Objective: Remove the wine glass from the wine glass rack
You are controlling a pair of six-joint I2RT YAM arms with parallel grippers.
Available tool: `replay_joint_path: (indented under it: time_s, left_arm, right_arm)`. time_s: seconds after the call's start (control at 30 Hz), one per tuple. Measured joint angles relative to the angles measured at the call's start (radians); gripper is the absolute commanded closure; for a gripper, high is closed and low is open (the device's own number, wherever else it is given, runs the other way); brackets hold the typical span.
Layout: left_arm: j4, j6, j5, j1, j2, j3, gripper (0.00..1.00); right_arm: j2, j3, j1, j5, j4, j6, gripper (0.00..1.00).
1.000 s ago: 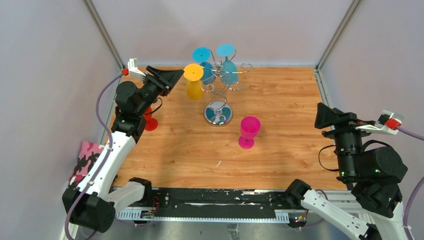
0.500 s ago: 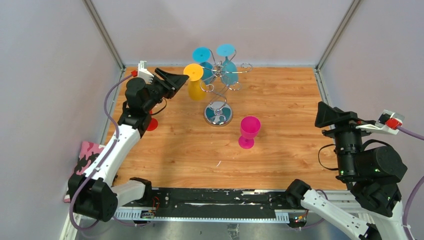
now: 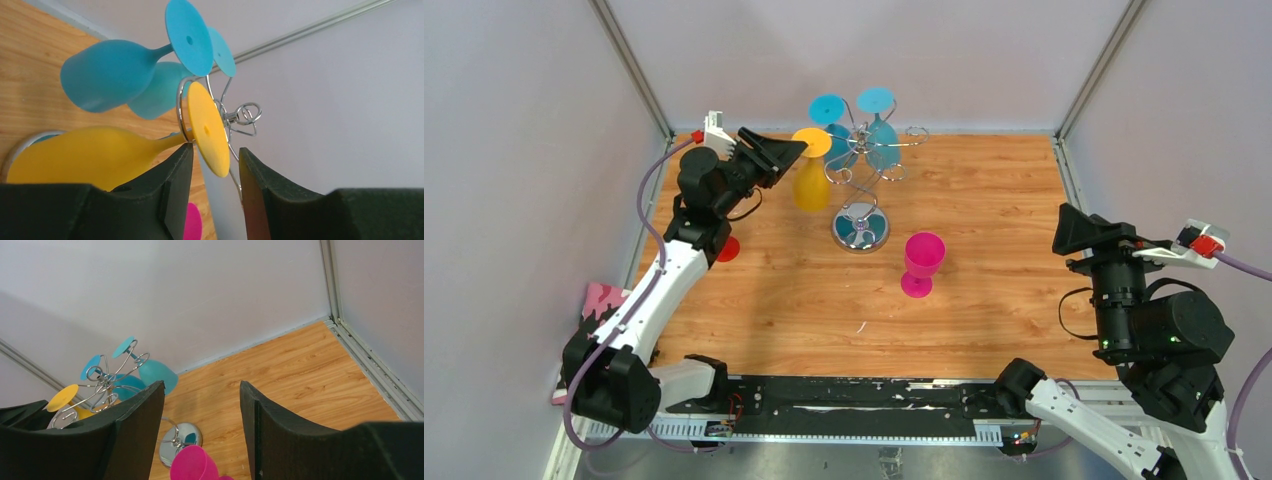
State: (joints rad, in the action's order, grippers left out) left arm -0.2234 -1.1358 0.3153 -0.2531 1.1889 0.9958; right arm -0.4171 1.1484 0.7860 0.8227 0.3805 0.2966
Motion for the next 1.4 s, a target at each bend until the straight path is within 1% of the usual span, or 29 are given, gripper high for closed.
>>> replay_joint_path:
  time_s: [0.13,0.27,0.33,0.63,0.83,1.03,1.2,1.4]
  left_arm:
    - [-0.012,-0.001,0.000,-0.005,0.010,0.014,0.64]
    - [-0.018,-0.004,0.008,-0.006,0.029,0.014,0.79]
    - [-0.022,-0.008,0.014,-0.006,0.037,0.014,0.84]
    - [-0.042,-0.031,0.019,-0.006,0.044,0.008,0.99]
    - [-0.043,-0.085,0.023,-0.006,0.039,0.003,1.00]
    - [-0.026,-0.189,0.038,-0.006,0.039,0.010,1.00]
    - [0.019,-0.298,0.035,-0.002,0.029,0.024,1.00]
    - [0.115,-0.347,0.014,0.008,0.014,0.084,1.00]
  right_arm:
    - [0.000,-0.001,0.000,0.000,0.000,-0.002,0.39]
    - [0.000,-0.002,0.000,0.001,-0.001,-0.003,0.39]
    - [0.000,-0.003,0.000,0.002,-0.004,-0.004,0.39]
    - [0.000,-0.015,0.000,0.016,-0.014,-0.005,0.39]
    - [0.003,-0.019,0.000,0.017,-0.015,-0.005,0.39]
    - [0.009,-0.020,0.000,0.017,-0.015,-0.006,0.39]
    - [0.010,-0.020,0.000,0.016,-0.015,-0.005,0.39]
    - [0.010,-0.020,0.000,0.016,-0.015,-0.006,0.38]
